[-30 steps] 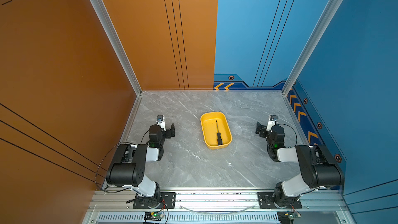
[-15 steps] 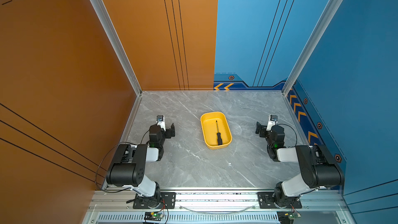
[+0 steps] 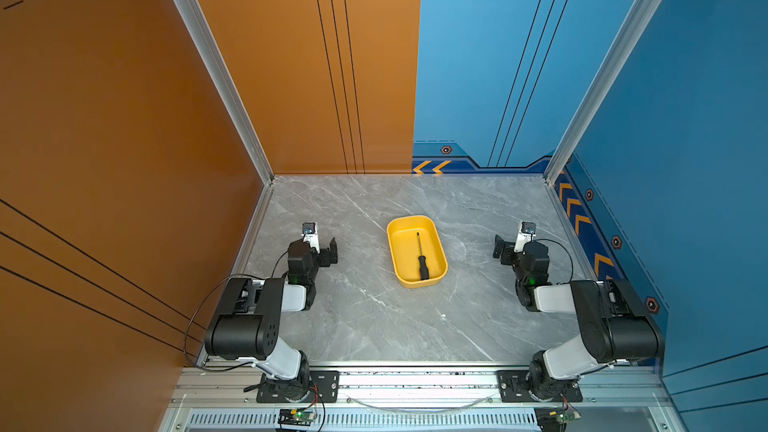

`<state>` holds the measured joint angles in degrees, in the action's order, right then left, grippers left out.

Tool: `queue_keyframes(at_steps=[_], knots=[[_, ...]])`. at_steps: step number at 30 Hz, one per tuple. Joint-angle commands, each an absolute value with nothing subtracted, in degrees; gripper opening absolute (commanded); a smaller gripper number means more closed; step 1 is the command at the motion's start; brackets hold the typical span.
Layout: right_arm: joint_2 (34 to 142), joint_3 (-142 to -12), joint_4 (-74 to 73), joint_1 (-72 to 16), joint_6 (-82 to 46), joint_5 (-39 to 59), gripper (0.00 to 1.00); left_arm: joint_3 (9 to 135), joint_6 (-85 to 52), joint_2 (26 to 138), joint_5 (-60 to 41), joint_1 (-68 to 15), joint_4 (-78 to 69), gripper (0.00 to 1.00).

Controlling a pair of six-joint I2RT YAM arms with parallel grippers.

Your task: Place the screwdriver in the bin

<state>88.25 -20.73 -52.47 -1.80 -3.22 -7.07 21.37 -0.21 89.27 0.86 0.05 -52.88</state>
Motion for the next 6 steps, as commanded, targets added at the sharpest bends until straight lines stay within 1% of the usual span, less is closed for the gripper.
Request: queue_keyframes(at_steps=[1, 6], knots=[[88.60, -21.45, -52.03, -1.76, -3.34, -7.28, 1.00, 21.85, 0.51, 89.55, 0.11, 0.43, -52.41, 0.98], [88.59, -21.40, -52.03, -1.74, -3.34, -7.25, 1.00, 21.82, 0.49, 89.56, 0.12, 0.37, -52.54, 0.98]])
